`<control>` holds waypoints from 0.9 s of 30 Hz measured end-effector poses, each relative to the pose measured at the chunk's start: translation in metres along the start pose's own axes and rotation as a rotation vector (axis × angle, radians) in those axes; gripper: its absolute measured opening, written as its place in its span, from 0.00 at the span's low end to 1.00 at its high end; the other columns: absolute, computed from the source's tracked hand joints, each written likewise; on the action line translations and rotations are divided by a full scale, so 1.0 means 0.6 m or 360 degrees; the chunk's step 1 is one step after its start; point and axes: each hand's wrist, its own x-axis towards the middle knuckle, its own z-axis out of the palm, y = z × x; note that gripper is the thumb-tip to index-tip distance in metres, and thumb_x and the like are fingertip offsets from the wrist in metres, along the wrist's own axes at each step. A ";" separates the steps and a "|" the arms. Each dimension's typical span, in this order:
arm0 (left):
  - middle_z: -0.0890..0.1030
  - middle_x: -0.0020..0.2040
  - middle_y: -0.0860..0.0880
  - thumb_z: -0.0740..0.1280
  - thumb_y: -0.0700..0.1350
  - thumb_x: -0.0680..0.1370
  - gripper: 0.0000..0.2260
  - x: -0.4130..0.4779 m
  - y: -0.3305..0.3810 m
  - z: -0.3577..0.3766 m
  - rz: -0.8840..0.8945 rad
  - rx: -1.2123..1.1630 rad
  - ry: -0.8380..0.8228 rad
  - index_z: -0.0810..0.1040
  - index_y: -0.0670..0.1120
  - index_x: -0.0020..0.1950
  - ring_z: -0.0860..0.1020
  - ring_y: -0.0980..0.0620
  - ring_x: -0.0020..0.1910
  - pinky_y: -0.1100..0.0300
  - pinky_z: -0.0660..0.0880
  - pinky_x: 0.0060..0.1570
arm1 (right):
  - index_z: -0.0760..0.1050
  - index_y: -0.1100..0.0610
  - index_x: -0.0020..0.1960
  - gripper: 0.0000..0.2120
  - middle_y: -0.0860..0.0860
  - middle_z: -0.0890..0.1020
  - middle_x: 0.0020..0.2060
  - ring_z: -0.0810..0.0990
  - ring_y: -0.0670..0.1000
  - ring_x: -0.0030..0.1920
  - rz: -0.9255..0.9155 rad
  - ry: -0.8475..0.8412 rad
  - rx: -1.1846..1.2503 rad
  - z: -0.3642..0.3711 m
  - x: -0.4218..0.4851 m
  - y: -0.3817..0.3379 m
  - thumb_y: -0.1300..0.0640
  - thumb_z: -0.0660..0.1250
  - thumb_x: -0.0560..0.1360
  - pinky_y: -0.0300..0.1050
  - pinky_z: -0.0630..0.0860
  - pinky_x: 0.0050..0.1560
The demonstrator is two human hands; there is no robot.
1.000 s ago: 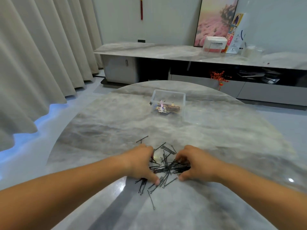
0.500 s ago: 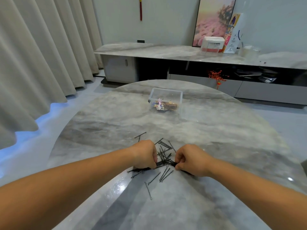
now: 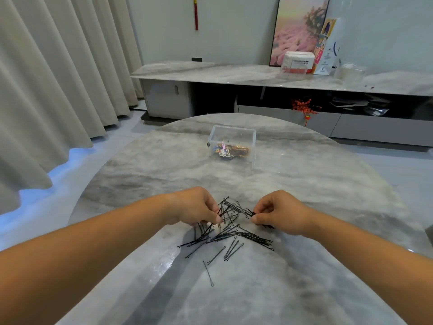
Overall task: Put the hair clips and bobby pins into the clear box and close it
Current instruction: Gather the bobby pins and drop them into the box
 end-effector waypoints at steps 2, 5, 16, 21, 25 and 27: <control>0.82 0.38 0.48 0.72 0.43 0.76 0.06 -0.001 0.000 -0.008 0.0011 -0.0062 -0.0030 0.85 0.41 0.48 0.75 0.55 0.35 0.66 0.69 0.29 | 0.83 0.58 0.39 0.04 0.59 0.86 0.36 0.79 0.51 0.31 0.0003 0.0000 0.0064 -0.001 0.000 -0.002 0.58 0.76 0.70 0.48 0.77 0.37; 0.87 0.46 0.46 0.70 0.41 0.77 0.06 -0.001 -0.005 -0.010 0.0036 -0.0105 -0.0048 0.85 0.40 0.49 0.76 0.55 0.38 0.66 0.69 0.29 | 0.83 0.59 0.39 0.04 0.59 0.86 0.35 0.78 0.49 0.31 -0.0019 -0.0026 0.0145 -0.002 0.000 -0.007 0.59 0.76 0.70 0.44 0.76 0.36; 0.87 0.42 0.51 0.71 0.41 0.77 0.04 0.029 0.003 -0.050 0.0132 -0.0222 0.0200 0.86 0.43 0.47 0.78 0.57 0.37 0.63 0.74 0.36 | 0.83 0.61 0.41 0.04 0.52 0.85 0.31 0.80 0.44 0.30 -0.0067 0.0113 0.0260 -0.011 0.023 -0.030 0.60 0.75 0.71 0.36 0.76 0.33; 0.87 0.42 0.49 0.71 0.40 0.77 0.04 0.082 0.034 -0.106 0.0292 -0.0286 0.0466 0.85 0.42 0.48 0.79 0.58 0.37 0.64 0.75 0.35 | 0.83 0.62 0.42 0.05 0.49 0.83 0.28 0.79 0.43 0.28 -0.0096 0.0295 0.0242 -0.054 0.085 -0.055 0.60 0.75 0.71 0.36 0.77 0.31; 0.87 0.46 0.40 0.73 0.42 0.75 0.04 0.153 0.067 -0.155 0.0395 -0.0186 0.0698 0.87 0.44 0.43 0.77 0.51 0.38 0.58 0.74 0.39 | 0.83 0.62 0.42 0.06 0.58 0.85 0.35 0.78 0.50 0.33 -0.0125 0.0484 0.0075 -0.108 0.161 -0.084 0.59 0.74 0.72 0.44 0.77 0.35; 0.86 0.45 0.39 0.73 0.42 0.75 0.03 0.186 0.087 -0.178 0.0450 -0.0157 0.0846 0.86 0.44 0.43 0.75 0.50 0.37 0.60 0.72 0.37 | 0.83 0.60 0.40 0.05 0.58 0.84 0.35 0.78 0.52 0.34 -0.0142 0.0565 -0.0039 -0.133 0.204 -0.096 0.58 0.74 0.72 0.45 0.75 0.36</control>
